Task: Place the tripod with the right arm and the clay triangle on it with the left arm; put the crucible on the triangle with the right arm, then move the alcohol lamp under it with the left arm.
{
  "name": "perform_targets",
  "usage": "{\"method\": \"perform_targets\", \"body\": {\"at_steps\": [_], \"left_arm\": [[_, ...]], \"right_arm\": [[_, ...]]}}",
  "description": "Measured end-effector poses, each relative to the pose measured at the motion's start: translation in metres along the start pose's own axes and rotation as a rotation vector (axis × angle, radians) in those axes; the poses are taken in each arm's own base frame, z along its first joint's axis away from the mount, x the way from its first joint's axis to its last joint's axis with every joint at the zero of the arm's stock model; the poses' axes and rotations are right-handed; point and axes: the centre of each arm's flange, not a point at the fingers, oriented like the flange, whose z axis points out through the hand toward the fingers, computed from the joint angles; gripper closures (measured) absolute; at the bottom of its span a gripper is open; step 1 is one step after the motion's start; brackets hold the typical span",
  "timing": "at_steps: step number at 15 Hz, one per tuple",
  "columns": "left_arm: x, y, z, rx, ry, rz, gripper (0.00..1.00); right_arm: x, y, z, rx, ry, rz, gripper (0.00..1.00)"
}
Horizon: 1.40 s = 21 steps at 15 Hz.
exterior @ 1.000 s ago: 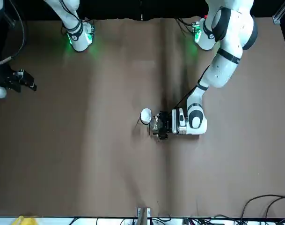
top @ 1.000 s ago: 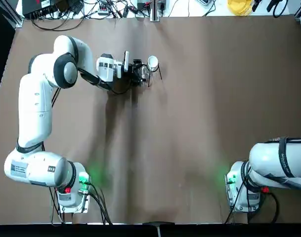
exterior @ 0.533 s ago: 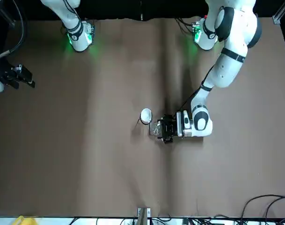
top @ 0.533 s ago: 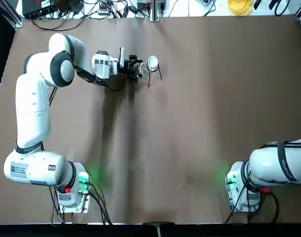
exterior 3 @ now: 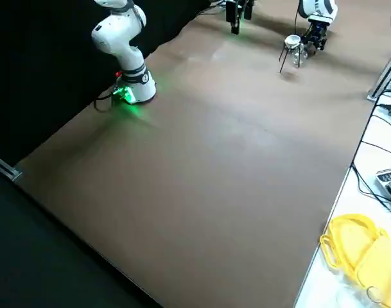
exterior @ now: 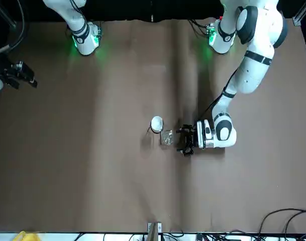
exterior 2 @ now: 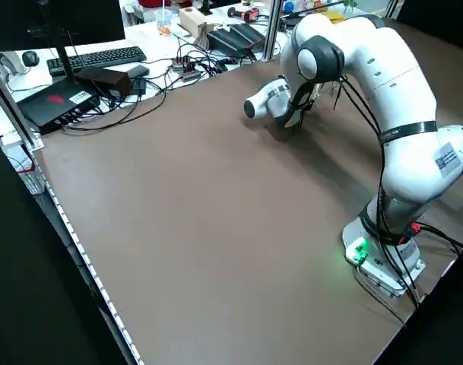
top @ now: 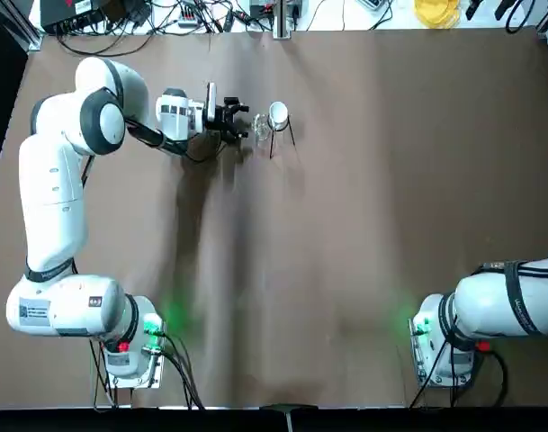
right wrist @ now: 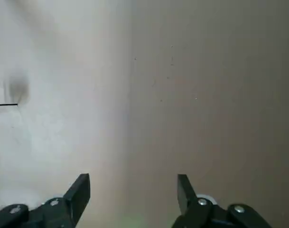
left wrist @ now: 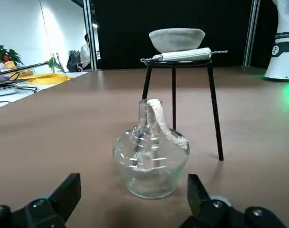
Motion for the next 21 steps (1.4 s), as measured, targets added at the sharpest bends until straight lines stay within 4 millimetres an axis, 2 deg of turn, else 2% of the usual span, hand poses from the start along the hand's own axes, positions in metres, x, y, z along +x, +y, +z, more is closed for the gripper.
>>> {"method": "perform_targets", "body": {"at_steps": [1,2,3,4,5,6,8,13,21], "left_arm": [[0.001,0.0,0.002,-0.003,0.001,0.002,0.01],[0.002,0.001,0.004,-0.007,0.001,0.003,0.06],[0.003,0.002,0.007,-0.011,0.002,0.005,0.15],[0.004,0.003,0.009,-0.014,0.002,0.005,0.26],[0.004,0.003,0.011,-0.017,0.003,0.006,0.29],[0.004,0.004,0.012,-0.019,0.003,0.005,0.3],[0.005,0.004,0.013,-0.021,0.003,0.003,0.42],[0.005,0.006,0.016,-0.026,0.004,-0.002,0.44],[0.008,0.02,0.04,-0.069,0.008,-0.006,0.43]], "right_arm": [[-0.002,0.001,-0.001,0.001,0.003,0.002,0.18],[-0.003,0.003,-0.001,0.001,0.005,0.005,0.16],[-0.003,0.004,-0.001,0.002,0.006,0.007,0.15],[-0.002,0.004,0.0,0.002,0.008,0.006,0.1],[-0.002,0.003,0.0,0.002,0.008,0.003,0.02],[-0.002,0.002,0.0,0.002,0.008,0.001,0.0],[-0.002,0.0,0.0,0.002,0.008,-0.003,0.0],[-0.002,-0.003,0.002,0.001,0.005,-0.009,0.0],[-0.002,0.0,0.002,0.002,0.005,-0.003,0.0]]}}
